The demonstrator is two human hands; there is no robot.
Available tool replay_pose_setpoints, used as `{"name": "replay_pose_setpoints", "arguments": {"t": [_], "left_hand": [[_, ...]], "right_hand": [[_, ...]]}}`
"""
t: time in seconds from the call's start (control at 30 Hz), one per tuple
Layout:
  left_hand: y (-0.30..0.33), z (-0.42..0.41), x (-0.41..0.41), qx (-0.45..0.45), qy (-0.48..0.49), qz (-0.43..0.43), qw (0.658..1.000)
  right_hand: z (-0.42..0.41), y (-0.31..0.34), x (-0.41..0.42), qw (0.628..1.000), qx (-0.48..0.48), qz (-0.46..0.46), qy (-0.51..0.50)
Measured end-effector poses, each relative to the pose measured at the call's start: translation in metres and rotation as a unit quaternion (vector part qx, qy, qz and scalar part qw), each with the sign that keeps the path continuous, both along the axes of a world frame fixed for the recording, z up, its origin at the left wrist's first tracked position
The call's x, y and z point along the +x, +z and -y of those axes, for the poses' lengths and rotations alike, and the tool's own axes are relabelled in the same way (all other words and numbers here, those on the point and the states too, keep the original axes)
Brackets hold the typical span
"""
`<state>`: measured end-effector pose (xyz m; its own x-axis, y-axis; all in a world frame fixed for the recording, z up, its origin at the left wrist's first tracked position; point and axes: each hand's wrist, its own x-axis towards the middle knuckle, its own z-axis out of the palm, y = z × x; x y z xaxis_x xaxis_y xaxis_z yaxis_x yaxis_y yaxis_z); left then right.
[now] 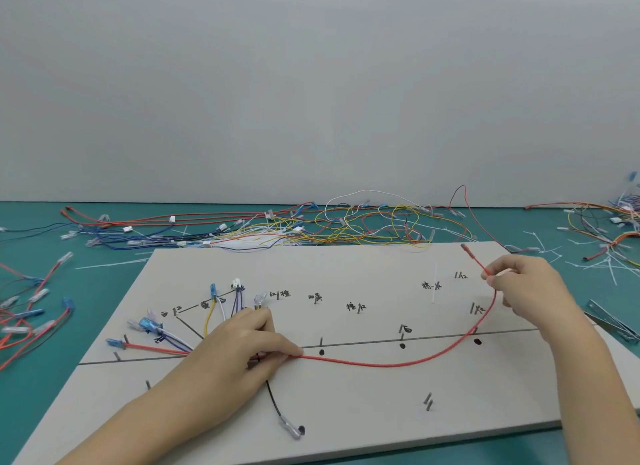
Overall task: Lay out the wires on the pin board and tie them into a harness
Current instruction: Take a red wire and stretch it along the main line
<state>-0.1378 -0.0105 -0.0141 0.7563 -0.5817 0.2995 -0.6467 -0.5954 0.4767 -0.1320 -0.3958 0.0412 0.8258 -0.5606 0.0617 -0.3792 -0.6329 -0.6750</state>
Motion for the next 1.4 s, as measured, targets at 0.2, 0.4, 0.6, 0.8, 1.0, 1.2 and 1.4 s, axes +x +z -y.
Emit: {"name": "replay_pose_setpoints", "arguments": {"t": [0.2,0.4,0.6,0.8,1.0,1.2,1.4], "left_hand": [[0.001,0.0,-0.001,0.002,0.004,-0.002,1.0],[0.002,0.003,-0.002,-0.009,0.004,-0.009,1.0],[0.002,0.002,-0.002,-0.009,0.002,-0.003,1.0],[-0.003,0.002,0.001,0.001,-0.004,0.003,1.0],[-0.005,0.003,0.001,0.004,-0.001,0.009,1.0],[-0.005,0.002,-0.001,0.006,0.002,0.014,1.0],[-0.008,0.004,0.001,-0.034,0.016,0.016,0.999]], "right_hand": [[0.006,-0.001,-0.003,0.999,-0.001,-0.012,-0.052],[-0.005,-0.006,0.003,0.998,0.019,-0.009,-0.058],[-0.003,-0.004,-0.002,0.998,0.034,-0.008,-0.05],[0.001,-0.004,-0.005,0.998,0.034,-0.034,-0.035],[-0.007,-0.005,-0.002,0.997,0.07,-0.023,-0.016],[-0.019,-0.007,0.005,0.995,0.087,0.014,0.036],[-0.023,-0.012,0.011,0.991,0.112,0.041,0.06]]}}
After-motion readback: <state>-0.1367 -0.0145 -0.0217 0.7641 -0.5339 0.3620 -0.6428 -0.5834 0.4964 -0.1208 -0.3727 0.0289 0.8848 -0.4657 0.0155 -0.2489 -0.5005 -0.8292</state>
